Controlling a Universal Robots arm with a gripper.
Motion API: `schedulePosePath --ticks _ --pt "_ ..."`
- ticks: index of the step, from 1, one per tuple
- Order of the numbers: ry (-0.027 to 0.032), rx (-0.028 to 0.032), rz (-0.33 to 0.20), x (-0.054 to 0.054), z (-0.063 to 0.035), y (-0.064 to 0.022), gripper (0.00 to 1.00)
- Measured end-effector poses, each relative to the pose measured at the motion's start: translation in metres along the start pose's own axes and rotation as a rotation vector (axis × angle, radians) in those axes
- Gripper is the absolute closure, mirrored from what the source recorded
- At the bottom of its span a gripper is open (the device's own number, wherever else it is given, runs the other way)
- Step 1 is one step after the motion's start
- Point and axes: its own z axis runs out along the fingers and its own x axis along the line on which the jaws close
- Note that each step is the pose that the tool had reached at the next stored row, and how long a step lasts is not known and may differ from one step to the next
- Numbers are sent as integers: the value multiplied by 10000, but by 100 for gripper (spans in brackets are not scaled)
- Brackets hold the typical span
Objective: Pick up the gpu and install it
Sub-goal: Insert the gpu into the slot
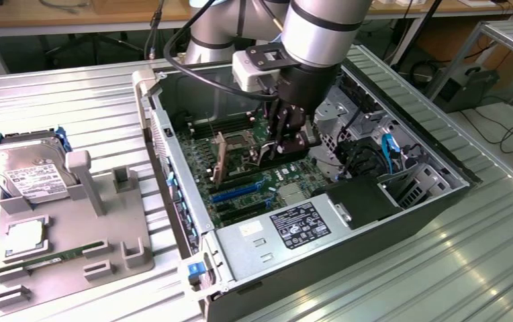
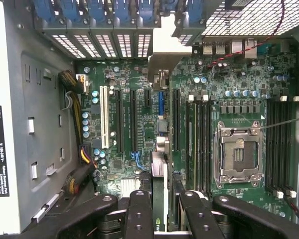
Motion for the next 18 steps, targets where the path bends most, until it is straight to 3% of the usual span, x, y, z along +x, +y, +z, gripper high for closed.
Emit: schedulePosePath --ticks 5,18 --pt "-4 11 223 0 4 1 74" --pt "-5 11 229 2 22 17 74"
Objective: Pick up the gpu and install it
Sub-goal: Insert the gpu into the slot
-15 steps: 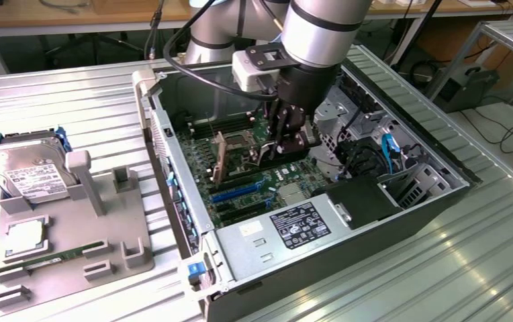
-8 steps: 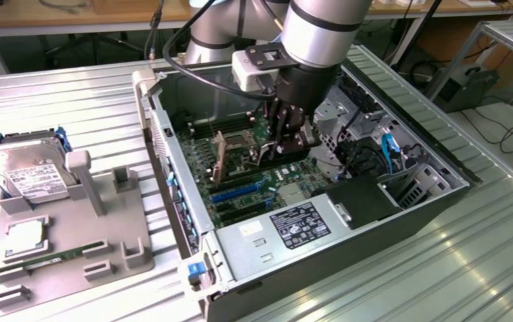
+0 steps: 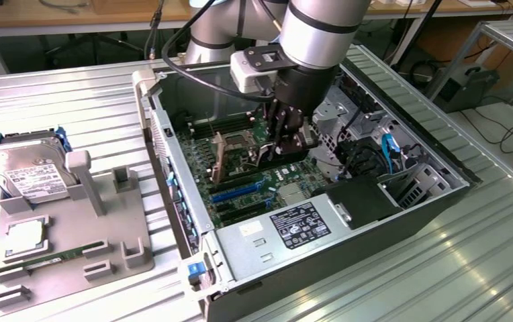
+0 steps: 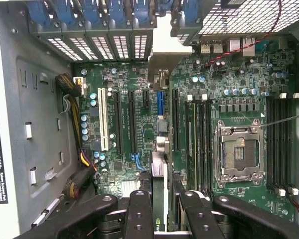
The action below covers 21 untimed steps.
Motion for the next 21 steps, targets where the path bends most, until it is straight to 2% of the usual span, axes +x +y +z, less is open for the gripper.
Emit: schedulePosePath --ticks 21 --pt "1 0 0 6 62 11 74"
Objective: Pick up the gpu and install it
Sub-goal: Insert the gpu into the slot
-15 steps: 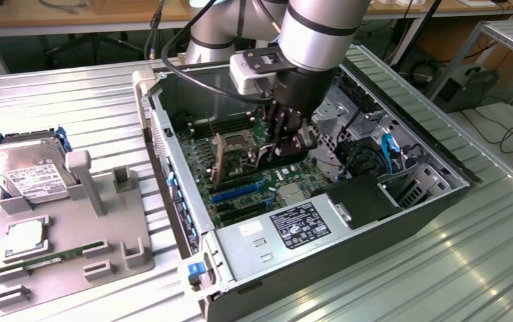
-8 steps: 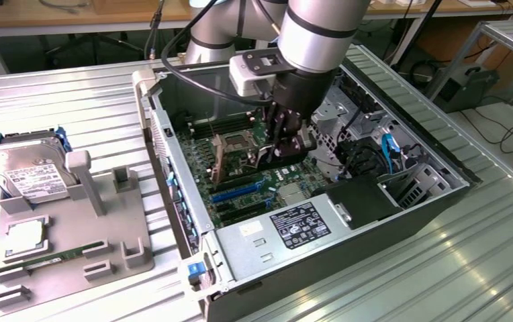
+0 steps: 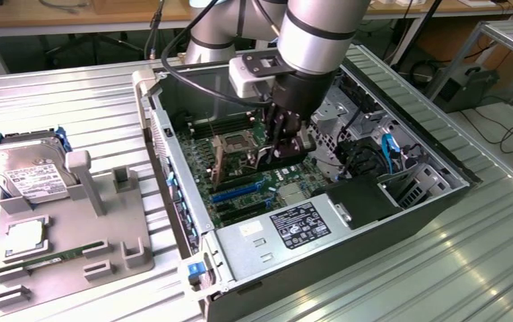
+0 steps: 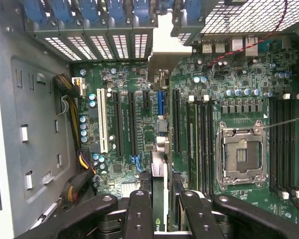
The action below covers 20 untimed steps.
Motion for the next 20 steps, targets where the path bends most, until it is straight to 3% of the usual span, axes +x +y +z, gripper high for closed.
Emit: schedulePosePath --ticks 20 --pt "0 0 0 7 41 7 74"
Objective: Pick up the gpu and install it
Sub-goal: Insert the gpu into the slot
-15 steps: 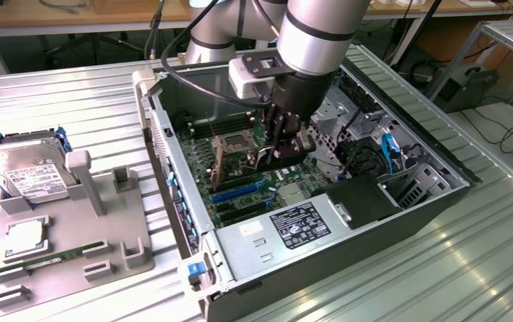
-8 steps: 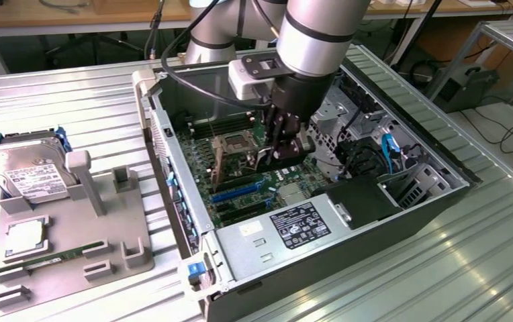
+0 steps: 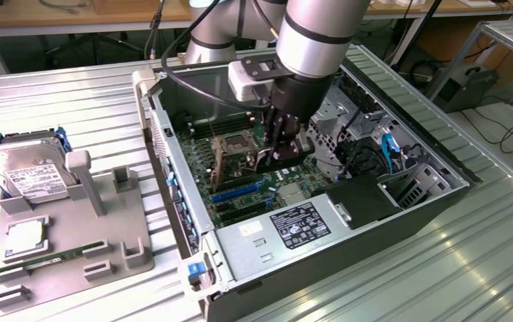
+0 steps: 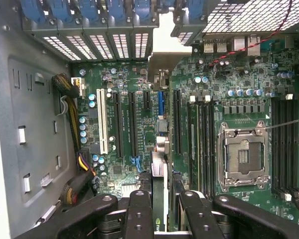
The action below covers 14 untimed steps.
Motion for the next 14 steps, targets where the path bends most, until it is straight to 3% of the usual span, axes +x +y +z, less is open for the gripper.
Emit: schedulePosePath --ticks 14 --pt "0 0 0 4 33 4 74"
